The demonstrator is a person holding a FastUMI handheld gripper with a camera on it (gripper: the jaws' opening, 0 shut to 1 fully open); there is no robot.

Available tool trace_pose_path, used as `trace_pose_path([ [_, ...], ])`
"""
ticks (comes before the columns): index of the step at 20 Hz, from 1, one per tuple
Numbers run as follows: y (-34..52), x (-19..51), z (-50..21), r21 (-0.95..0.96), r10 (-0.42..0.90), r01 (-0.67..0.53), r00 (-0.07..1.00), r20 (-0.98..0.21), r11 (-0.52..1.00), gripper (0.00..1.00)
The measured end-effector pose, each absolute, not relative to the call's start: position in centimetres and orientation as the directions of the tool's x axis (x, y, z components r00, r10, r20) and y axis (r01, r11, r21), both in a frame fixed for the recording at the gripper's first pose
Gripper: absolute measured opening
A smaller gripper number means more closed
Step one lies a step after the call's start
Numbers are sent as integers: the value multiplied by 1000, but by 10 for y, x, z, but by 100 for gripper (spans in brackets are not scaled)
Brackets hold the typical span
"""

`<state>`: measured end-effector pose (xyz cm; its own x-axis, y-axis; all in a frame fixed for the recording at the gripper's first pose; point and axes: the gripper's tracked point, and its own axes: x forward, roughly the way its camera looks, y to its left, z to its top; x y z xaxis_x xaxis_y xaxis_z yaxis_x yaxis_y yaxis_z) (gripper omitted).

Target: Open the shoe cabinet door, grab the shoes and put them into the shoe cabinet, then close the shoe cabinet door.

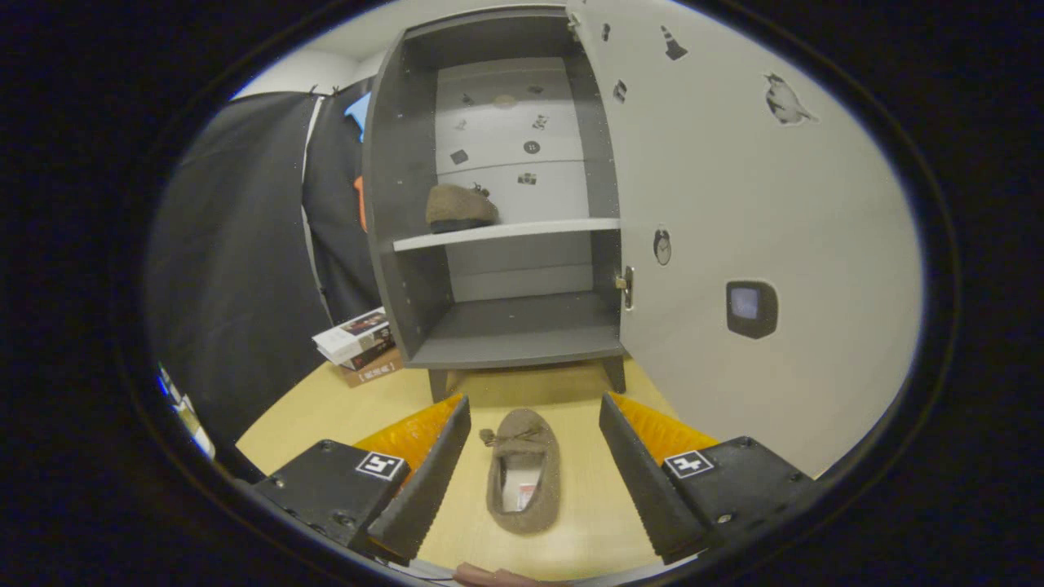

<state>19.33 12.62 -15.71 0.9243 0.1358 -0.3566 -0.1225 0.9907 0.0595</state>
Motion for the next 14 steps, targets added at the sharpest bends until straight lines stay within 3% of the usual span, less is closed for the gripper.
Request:
trace_pose_path([
  [11,148,170,-210,117,184,-142,812,-554,983,98],
  [13,155,171,-213,136,214,-167,807,-550,977,92],
  [14,157,172,-215,143,224,-173,799,-559,974,85],
])
